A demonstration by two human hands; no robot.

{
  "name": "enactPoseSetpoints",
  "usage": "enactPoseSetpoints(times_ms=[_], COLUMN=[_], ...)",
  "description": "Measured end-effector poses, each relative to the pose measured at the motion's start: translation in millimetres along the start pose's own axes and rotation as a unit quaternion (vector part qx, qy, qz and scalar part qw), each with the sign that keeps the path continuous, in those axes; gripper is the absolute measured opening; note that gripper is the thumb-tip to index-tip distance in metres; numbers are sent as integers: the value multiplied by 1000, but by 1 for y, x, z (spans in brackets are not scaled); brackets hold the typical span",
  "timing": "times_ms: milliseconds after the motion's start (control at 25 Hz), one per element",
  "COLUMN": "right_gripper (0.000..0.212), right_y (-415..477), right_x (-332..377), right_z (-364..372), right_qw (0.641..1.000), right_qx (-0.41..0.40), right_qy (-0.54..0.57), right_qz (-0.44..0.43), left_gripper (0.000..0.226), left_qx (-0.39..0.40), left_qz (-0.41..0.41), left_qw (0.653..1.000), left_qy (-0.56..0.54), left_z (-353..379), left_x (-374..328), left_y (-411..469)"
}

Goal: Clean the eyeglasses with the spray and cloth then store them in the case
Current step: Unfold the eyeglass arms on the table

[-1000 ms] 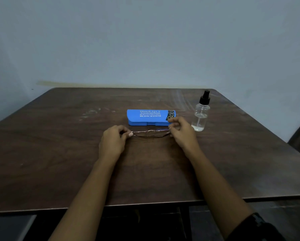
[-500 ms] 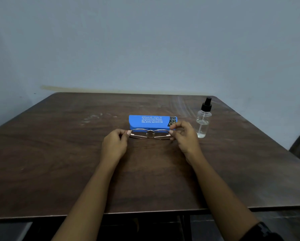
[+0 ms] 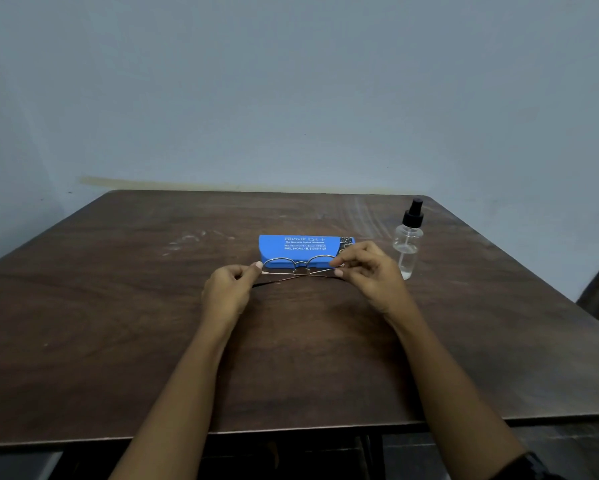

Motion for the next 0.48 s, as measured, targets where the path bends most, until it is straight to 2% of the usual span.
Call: enactPoseSetpoints(times_ms=[160,480], right_gripper=[14,14], right_y=[2,-5], right_x=[-1,15], right_z=[-1,-13], right_qw=[995,972], right_qx=[-35,-141], right_qy=[-95,-150], right_qz=[-19,-115], left_gripper=[24,26], left_qx=[-6,18], left_qz=[24,83], left_qw=[999,995], left_qy=[-28,-49], left_z=[-1,1], left_x=[-1,-18], left_y=[0,-6])
Point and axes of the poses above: each hand's wrist, its own y-axis towards the middle knuckle, its own z-axis out of the palm, x = y × z, the point moved 6 cm from there along y, towards the middle knuckle, and after that the axes turned 10 degrees about z, right-handed, at the moved point
